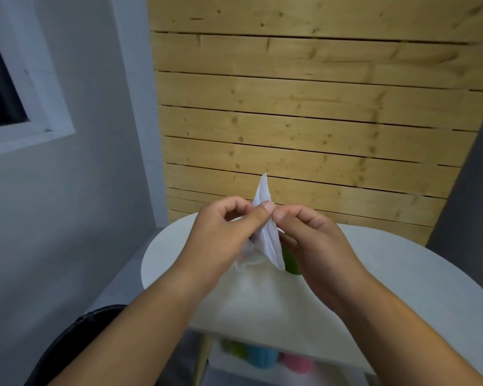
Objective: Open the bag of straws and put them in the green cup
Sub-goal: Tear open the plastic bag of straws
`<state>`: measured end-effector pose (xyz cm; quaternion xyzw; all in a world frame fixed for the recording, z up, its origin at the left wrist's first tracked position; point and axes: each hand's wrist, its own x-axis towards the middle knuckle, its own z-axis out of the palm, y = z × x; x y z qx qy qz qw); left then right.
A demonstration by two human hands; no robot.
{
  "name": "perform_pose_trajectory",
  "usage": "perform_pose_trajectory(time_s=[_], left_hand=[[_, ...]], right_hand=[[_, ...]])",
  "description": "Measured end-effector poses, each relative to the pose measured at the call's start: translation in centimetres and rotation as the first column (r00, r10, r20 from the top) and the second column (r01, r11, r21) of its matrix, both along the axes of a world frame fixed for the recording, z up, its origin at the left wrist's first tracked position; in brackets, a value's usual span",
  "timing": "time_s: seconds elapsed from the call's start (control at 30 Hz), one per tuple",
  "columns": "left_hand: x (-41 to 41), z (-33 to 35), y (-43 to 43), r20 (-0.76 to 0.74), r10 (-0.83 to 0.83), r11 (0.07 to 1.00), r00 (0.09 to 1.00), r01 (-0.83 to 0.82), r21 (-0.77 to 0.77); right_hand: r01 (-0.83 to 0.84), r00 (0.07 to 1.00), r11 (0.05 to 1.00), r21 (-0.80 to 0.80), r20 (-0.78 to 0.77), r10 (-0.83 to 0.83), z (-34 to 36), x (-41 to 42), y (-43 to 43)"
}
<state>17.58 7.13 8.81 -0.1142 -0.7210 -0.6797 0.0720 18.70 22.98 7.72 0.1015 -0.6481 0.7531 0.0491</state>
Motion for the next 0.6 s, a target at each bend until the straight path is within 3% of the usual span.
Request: perform_pose_trajectory(time_s=[0.23, 0.4, 0.6], left_hand=[[0.1, -0.4, -0.3, -0.017, -0.010, 1.000, 1.000, 0.009, -0.024], [0.3, -0.5, -0.4, -0.023, -0.019, 1.000, 1.000, 0.018, -0.022], [0.3, -0.5, -0.5, -0.030, -0.009, 1.000, 1.000, 0.008, -0.022]], right_hand=[[-0.041, 0.998, 0.999, -0.004, 0.051, 0.041, 0.0, 0.2, -0.1], [0.004, 1.000, 0.974, 0.225, 0.009, -0.006, 0.1, 0.8, -0.7], [0.042, 0.999, 0.963, 0.266, -0.036, -0.033, 0.1, 1.0, -1.0]])
